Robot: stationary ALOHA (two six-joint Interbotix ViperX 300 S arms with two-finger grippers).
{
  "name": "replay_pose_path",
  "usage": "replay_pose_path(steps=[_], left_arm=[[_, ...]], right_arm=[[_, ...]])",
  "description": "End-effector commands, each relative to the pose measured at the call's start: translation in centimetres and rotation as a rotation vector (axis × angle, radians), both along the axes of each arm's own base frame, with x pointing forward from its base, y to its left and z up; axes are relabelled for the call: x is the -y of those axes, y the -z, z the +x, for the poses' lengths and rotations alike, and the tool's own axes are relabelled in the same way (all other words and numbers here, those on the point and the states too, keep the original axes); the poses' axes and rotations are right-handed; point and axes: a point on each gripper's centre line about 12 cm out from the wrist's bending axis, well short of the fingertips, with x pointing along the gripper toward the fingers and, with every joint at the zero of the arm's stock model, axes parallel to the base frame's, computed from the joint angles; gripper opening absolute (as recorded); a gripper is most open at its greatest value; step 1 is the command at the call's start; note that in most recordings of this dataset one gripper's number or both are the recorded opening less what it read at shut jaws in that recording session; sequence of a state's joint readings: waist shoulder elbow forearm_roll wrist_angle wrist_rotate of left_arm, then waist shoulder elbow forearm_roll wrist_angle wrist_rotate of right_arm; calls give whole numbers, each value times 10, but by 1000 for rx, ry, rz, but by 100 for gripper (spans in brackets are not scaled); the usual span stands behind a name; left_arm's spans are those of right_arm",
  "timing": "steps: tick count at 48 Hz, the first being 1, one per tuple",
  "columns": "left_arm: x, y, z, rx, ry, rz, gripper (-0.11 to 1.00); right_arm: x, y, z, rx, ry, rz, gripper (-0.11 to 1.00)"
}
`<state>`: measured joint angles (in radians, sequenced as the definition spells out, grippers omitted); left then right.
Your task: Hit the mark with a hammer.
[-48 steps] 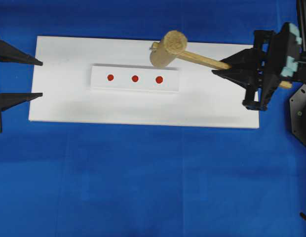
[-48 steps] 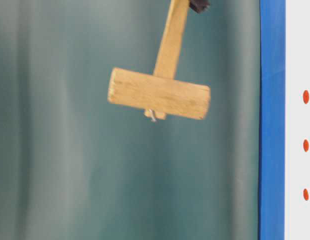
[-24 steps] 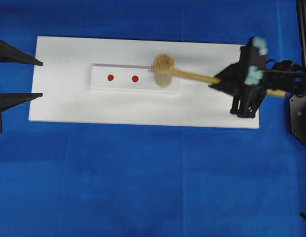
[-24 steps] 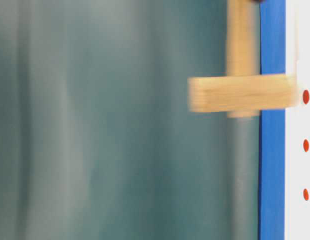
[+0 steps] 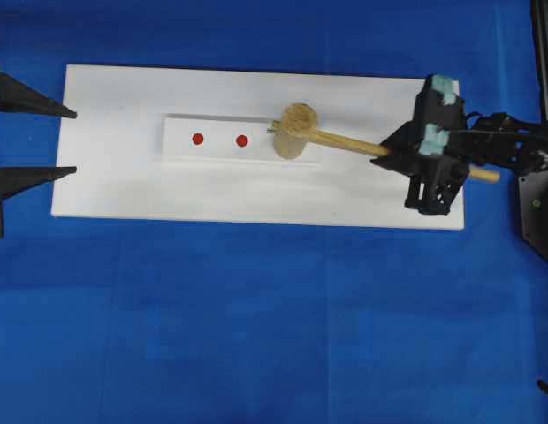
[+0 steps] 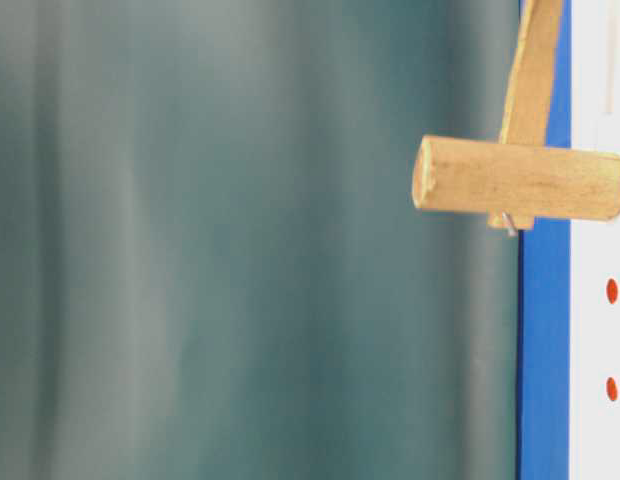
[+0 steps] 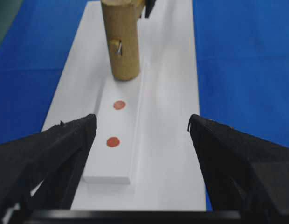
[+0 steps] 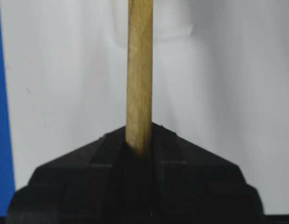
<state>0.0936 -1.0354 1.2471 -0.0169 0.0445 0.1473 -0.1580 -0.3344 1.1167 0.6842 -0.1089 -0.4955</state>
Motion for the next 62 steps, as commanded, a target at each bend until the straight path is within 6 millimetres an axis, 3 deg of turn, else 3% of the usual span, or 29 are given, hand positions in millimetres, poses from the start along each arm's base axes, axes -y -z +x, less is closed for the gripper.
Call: replay_pose_path(steps=[1, 10, 15, 31, 39, 62], left_arm=[[-1, -4, 2, 9, -5, -2, 78], [-1, -4, 2, 11, -5, -2, 78], [-1, -3, 2, 6, -5, -2, 78], [-1, -3, 2, 8, -5, -2, 78], [-1, -3, 3, 8, -5, -2, 78], [-1, -3, 3, 8, -6, -2, 78]], right_arm=[[1, -27, 4, 102, -1, -28, 2], [-3, -76, -8, 266, -41, -76, 2], [-7, -93, -17, 326, -54, -84, 2], [-6, -91, -13, 306, -60, -79, 2], [-3, -89, 8, 275, -57, -75, 2], [8, -84, 102, 199, -86, -73, 2]])
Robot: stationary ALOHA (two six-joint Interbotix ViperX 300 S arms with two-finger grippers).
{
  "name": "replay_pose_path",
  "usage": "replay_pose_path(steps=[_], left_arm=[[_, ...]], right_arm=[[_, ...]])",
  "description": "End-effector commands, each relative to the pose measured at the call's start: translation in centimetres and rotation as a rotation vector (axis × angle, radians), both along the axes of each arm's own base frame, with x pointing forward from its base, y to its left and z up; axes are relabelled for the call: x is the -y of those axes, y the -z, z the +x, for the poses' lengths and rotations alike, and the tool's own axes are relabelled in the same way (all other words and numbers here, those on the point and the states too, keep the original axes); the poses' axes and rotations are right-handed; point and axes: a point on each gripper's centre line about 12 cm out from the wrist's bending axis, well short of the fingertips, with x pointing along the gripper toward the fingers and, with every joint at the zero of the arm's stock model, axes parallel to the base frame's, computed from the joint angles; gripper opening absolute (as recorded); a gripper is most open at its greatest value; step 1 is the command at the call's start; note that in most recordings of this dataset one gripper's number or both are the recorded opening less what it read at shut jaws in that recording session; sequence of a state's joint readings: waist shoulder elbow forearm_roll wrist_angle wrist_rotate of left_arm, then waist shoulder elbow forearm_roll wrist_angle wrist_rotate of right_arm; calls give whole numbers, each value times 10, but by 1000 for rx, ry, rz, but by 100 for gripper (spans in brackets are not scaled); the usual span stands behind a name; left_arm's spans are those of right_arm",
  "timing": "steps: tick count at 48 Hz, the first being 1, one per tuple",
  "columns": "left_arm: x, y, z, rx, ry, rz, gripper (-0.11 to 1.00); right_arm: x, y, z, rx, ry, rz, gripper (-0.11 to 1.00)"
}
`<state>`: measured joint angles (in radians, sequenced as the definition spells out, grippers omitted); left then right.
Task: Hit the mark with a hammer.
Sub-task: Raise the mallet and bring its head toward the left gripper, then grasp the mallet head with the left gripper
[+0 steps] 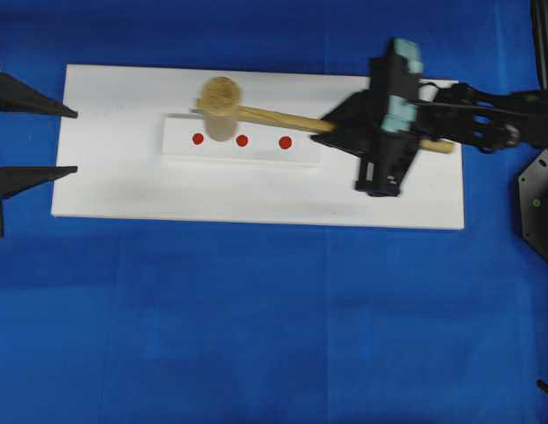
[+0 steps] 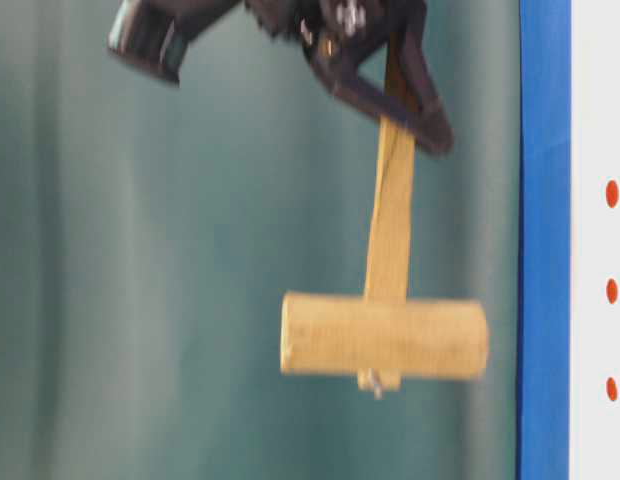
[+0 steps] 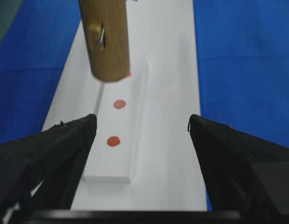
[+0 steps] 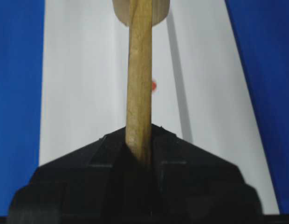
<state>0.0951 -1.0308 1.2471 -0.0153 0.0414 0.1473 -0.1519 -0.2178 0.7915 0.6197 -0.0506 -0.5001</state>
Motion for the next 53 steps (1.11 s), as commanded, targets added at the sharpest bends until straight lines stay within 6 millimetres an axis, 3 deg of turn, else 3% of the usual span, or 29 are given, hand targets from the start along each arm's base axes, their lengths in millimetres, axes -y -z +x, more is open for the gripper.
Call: replay_pose_path(steps=[1, 16, 24, 33, 53], left_arm=[[-1, -3, 2, 8, -6, -4, 78], [-3, -4, 2, 19, -15, -3, 78], [-9, -2, 12, 58, -43, 4, 78], [-17, 3, 38, 93, -62, 9, 80], [-34, 6, 131, 53, -74, 9, 94]], right_arm=[[2, -18, 18, 45, -11, -17, 2], [0, -17, 21, 34, -25, -20, 2], [0, -18, 21, 37, -24, -21, 2], [0, -17, 21, 37, -23, -21, 2], [0, -17, 21, 34, -26, -20, 2]])
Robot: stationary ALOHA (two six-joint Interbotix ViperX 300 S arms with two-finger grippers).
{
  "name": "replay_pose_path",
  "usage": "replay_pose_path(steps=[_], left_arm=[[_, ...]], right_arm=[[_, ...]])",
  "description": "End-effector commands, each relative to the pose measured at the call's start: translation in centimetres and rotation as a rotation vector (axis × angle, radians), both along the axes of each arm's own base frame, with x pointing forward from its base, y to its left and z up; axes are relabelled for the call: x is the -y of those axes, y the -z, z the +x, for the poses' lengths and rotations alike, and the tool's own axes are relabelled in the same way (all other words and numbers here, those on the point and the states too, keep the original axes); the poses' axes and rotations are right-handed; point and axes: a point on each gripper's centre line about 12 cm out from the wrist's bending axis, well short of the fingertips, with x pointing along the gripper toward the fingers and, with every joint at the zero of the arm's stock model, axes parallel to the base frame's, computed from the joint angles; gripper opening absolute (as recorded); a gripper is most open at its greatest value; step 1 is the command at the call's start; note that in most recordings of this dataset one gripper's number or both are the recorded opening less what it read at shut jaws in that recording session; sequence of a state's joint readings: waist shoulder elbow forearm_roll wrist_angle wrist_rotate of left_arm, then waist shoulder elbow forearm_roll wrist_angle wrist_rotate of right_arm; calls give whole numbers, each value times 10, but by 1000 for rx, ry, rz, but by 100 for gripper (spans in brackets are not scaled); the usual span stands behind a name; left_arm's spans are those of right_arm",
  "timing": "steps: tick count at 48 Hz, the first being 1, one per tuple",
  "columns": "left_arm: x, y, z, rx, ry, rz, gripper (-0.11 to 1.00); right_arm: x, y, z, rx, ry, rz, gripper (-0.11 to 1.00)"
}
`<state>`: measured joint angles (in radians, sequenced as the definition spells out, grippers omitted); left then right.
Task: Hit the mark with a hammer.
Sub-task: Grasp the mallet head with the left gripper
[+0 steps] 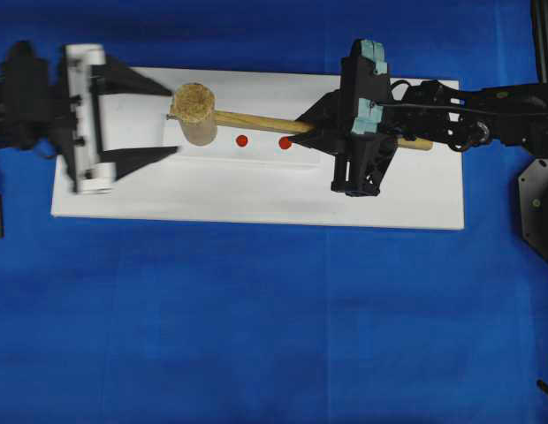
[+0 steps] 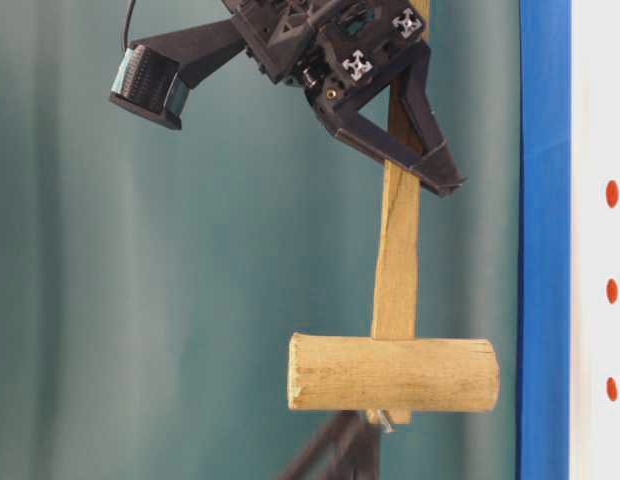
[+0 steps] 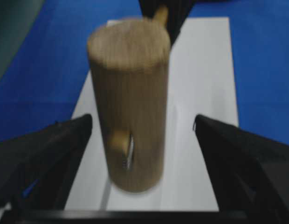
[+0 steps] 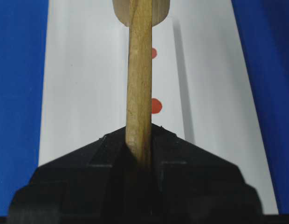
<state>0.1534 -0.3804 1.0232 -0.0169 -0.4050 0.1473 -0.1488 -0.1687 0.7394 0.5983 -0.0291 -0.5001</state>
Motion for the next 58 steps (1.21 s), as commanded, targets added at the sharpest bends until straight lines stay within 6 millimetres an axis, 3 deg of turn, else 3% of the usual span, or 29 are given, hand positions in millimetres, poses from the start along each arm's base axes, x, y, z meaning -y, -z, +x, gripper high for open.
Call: replay_pose_path(steps=[1, 8, 22, 26, 31, 53, 58], left_arm=[[-6, -13, 18, 35, -10, 6, 94], [-10, -14, 31, 26, -17, 4, 94], [-9, -11, 31, -13, -14, -8, 90], [-7, -11, 33, -20, -10, -19, 76], [-5, -10, 33, -24, -5, -27, 48], [-4, -8, 31, -31, -5, -32, 48], [-4, -9, 31, -29, -8, -44, 48]], right_arm=[[0, -18, 6, 50, -2, -10, 2], [-2, -17, 6, 49, -6, -10, 2], [-2, -18, 6, 50, -9, -13, 2], [-2, -17, 6, 50, -8, -12, 2], [-2, -18, 6, 50, -9, -11, 2], [-3, -17, 6, 45, -10, -8, 2], [-3, -17, 6, 47, -5, 0, 14]])
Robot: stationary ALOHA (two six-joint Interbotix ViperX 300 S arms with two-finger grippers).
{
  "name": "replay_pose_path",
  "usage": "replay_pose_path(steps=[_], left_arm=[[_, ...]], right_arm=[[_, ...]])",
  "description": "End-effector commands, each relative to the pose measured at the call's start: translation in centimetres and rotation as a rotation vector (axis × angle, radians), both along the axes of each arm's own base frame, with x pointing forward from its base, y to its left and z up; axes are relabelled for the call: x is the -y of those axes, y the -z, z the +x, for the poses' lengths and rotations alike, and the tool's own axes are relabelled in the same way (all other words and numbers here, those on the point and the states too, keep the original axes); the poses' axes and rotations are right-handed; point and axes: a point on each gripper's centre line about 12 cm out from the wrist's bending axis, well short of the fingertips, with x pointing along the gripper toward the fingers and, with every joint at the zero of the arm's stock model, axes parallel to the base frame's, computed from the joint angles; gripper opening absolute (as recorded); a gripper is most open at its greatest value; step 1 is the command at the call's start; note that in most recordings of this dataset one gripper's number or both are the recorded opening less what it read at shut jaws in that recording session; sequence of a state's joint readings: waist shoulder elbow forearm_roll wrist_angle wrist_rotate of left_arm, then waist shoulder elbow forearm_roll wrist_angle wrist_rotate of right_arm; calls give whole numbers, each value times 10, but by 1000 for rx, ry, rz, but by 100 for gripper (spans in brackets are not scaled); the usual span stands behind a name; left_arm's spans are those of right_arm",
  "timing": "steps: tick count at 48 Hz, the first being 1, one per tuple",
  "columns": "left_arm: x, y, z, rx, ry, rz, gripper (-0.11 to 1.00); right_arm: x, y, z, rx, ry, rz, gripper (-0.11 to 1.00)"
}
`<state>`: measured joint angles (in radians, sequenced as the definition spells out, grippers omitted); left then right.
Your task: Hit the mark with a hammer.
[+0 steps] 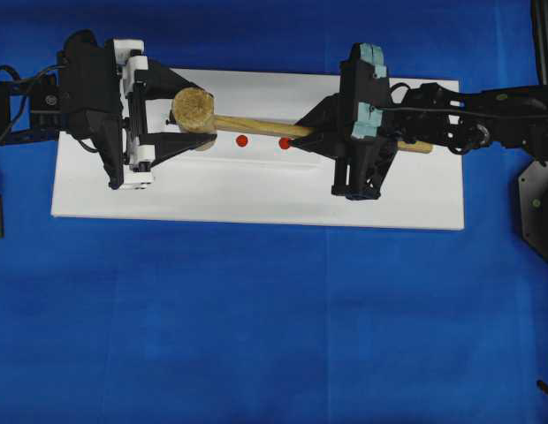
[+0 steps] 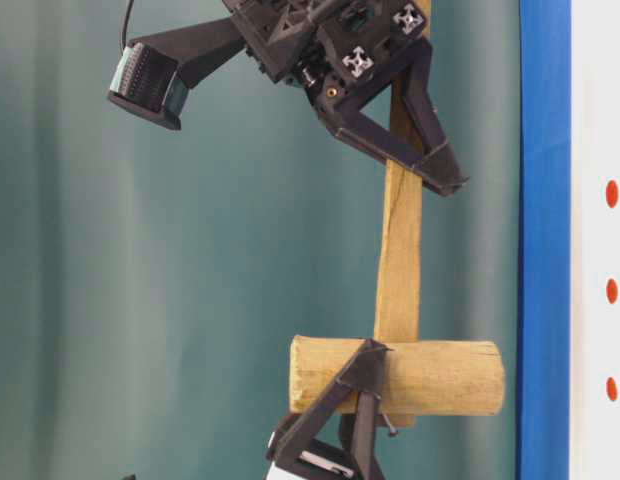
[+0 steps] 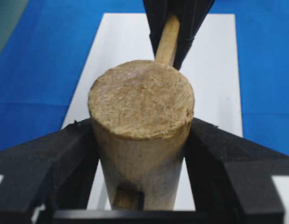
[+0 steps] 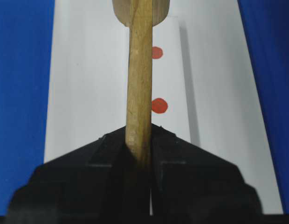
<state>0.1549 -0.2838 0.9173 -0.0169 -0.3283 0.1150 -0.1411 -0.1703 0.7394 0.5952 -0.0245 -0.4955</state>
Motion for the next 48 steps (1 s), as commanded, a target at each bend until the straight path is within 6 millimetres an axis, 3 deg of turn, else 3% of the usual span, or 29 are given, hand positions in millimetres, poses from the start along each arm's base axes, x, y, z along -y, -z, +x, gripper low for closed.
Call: replay_pose_path(steps=[1, 11, 15, 27, 38, 48], left_arm=[[1, -10, 3, 33, 0, -4, 48], [1, -8, 2, 22, -10, -38, 48], [1, -7, 1, 17, -15, -55, 48], [1, -4, 0, 3, -58, -185, 48], [1, -5, 1, 29, -158, -476, 48], [0, -13, 5, 109, -277, -841, 48]], right_arm=[[1, -16, 6, 49, 5, -2, 19], [1, -17, 6, 55, 7, -10, 79], [1, -18, 6, 64, 8, -19, 94], [-2, -26, 5, 94, -5, -46, 92], [-3, -27, 5, 95, -13, -55, 92], [-5, -27, 6, 95, -26, -68, 92]])
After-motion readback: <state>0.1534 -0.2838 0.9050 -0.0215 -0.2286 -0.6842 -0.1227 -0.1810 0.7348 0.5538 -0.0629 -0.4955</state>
